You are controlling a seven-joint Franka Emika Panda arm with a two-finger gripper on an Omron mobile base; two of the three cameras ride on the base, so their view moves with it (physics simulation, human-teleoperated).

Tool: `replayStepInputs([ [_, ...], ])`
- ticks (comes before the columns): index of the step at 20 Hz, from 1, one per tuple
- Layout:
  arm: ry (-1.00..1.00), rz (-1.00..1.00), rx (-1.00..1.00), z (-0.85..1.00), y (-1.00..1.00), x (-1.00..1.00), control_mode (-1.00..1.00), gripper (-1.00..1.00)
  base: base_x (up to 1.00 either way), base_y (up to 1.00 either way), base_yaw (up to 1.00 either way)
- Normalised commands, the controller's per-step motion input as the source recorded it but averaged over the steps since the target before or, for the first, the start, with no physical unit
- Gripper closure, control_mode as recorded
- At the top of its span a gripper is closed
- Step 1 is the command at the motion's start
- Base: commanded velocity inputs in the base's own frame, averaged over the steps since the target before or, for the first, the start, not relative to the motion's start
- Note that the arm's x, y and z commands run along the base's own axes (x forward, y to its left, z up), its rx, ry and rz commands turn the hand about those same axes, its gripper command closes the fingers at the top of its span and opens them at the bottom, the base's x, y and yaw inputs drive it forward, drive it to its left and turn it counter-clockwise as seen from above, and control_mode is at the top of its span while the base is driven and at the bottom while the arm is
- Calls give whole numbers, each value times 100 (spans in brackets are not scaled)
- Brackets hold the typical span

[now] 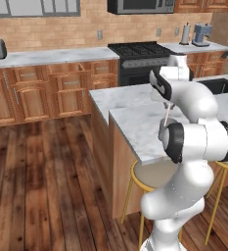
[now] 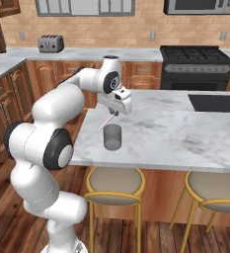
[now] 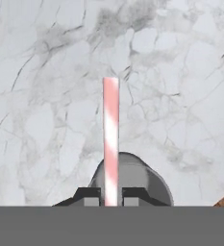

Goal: Take a straw from the drawer in front and place it inside the glass cup on the dining counter.

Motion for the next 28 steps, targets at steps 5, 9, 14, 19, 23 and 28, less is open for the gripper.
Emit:
replayStepInputs([
  [5, -6, 0, 0, 2, -14, 11, -100, 100, 0, 0, 0],
  [9, -6, 0, 0, 1, -12, 11, -100, 100, 0, 0, 0],
  [14, -6, 0, 0, 3, -6, 16, -100, 100, 0, 0, 0],
  [19, -8, 0, 0, 0, -2, 16, -100, 100, 0, 0, 0],
  [23, -11, 0, 0, 0, -7, 13, -100, 100, 0, 0, 0],
  [28, -9, 0, 0, 0, -11, 13, -100, 100, 0, 0, 0],
])
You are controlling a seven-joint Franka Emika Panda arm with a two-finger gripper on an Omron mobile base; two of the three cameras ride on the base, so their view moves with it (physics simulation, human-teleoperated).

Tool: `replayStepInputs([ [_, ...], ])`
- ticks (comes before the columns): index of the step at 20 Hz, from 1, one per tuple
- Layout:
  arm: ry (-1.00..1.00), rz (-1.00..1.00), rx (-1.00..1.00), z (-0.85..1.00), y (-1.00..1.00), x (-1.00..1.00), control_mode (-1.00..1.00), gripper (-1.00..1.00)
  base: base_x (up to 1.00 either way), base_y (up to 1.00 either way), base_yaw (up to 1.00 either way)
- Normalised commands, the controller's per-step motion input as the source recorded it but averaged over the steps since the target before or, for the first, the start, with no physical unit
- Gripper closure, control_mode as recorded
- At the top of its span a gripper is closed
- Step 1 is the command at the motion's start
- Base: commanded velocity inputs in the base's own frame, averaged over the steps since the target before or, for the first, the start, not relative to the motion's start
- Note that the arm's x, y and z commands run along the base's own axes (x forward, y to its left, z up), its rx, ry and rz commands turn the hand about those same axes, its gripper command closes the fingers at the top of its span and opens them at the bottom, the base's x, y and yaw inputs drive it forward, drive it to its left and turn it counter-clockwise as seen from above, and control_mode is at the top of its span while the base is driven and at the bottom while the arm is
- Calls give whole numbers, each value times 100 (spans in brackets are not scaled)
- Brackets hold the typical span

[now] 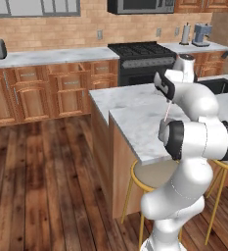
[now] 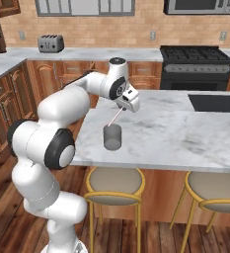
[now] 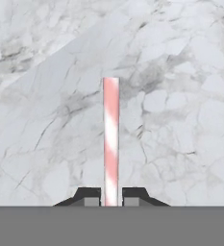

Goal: Take a straw from the drawer in front and place it inside the glass cup on the dining counter.

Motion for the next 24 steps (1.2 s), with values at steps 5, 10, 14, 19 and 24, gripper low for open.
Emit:
replayStepInputs([
  [5, -5, 0, -3, 0, -5, 9, -100, 100, 0, 0, 0],
  [10, -5, 0, -4, 0, -1, 10, -100, 100, 0, 0, 0],
  [14, -4, 0, -5, -2, 0, 12, -100, 100, 0, 0, 0],
  [19, -5, 0, -5, -3, 0, 8, -100, 100, 0, 0, 0],
  [24, -7, -1, -2, 0, 0, 0, -100, 100, 0, 0, 0],
])
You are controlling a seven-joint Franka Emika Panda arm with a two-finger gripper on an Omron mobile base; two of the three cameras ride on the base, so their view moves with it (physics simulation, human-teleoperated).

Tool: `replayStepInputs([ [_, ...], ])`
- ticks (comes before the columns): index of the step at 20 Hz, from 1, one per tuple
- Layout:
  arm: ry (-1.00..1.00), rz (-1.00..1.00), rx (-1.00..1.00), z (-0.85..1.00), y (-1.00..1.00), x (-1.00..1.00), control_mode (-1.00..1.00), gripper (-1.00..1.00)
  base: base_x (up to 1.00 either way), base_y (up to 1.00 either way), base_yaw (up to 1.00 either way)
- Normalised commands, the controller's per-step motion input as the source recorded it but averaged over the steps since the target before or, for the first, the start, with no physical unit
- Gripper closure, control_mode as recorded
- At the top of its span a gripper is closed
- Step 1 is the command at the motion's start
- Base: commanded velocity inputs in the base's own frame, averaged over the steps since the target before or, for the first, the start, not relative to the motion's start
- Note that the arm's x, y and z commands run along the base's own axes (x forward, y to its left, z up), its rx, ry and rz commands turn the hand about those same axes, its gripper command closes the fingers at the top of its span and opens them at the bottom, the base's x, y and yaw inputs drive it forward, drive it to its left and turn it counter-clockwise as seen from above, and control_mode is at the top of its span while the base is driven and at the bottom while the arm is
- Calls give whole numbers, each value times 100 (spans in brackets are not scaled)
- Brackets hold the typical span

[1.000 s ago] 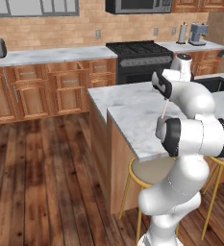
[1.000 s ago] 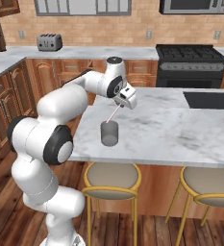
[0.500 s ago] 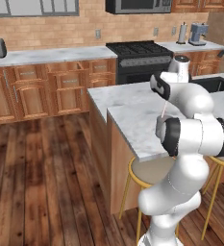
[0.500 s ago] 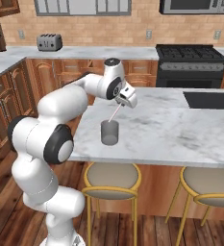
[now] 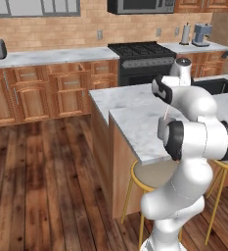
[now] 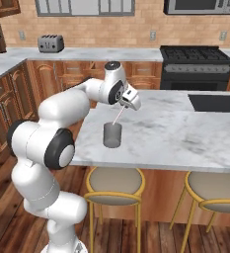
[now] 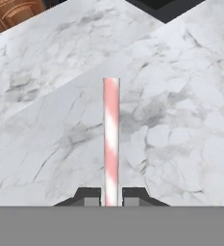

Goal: Take a straw from the drawer in front and place it inside the glass cup on the dining counter.

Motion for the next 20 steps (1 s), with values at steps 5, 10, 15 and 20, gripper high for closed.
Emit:
replayStepInputs([
  [5, -8, -1, -1, 0, 0, 0, -100, 100, 0, 0, 0],
  [10, -9, 0, -2, 0, 0, -6, -100, 100, 0, 0, 0],
  [15, -10, 0, -2, 0, 0, -11, -100, 100, 0, 0, 0],
  [20, -10, 0, -3, 0, 0, -23, -100, 100, 0, 0, 0],
])
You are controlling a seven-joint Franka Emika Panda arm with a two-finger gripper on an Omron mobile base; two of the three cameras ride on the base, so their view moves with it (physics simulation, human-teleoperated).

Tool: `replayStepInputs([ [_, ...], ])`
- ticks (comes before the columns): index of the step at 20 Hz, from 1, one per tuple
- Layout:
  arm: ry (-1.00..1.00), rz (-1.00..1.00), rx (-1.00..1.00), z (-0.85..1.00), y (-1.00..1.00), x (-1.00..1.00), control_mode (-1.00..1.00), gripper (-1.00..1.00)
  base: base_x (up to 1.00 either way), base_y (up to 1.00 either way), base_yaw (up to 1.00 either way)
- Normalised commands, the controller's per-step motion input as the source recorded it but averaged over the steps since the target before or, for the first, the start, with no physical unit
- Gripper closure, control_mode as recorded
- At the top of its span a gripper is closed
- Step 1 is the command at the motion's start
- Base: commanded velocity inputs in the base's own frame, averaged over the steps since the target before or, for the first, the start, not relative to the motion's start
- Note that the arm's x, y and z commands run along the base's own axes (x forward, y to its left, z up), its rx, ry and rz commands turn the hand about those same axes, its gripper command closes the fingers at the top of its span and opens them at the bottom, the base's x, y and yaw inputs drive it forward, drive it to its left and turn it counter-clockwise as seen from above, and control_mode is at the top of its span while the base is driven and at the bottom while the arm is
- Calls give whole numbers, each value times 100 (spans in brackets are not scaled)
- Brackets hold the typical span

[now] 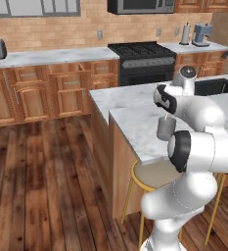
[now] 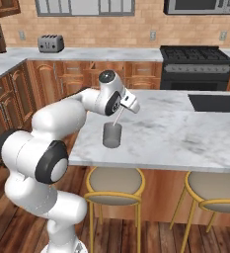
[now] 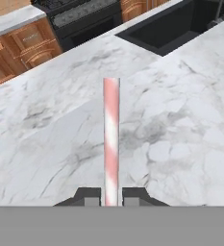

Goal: Take a straw from the drawer in front and place it inside the glass cup on the dining counter.

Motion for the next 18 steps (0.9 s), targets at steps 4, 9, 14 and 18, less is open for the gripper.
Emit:
replayStepInputs([
  [4, -10, 0, -3, 0, 0, -29, -100, 100, 0, 0, 0],
  [9, -8, 0, -3, 0, 0, -24, -100, 100, 0, 0, 0],
  [14, -9, 0, -2, 0, 0, -17, -100, 100, 0, 0, 0],
  [18, -9, -1, 0, 1, 0, -3, -100, 100, 0, 0, 0],
])
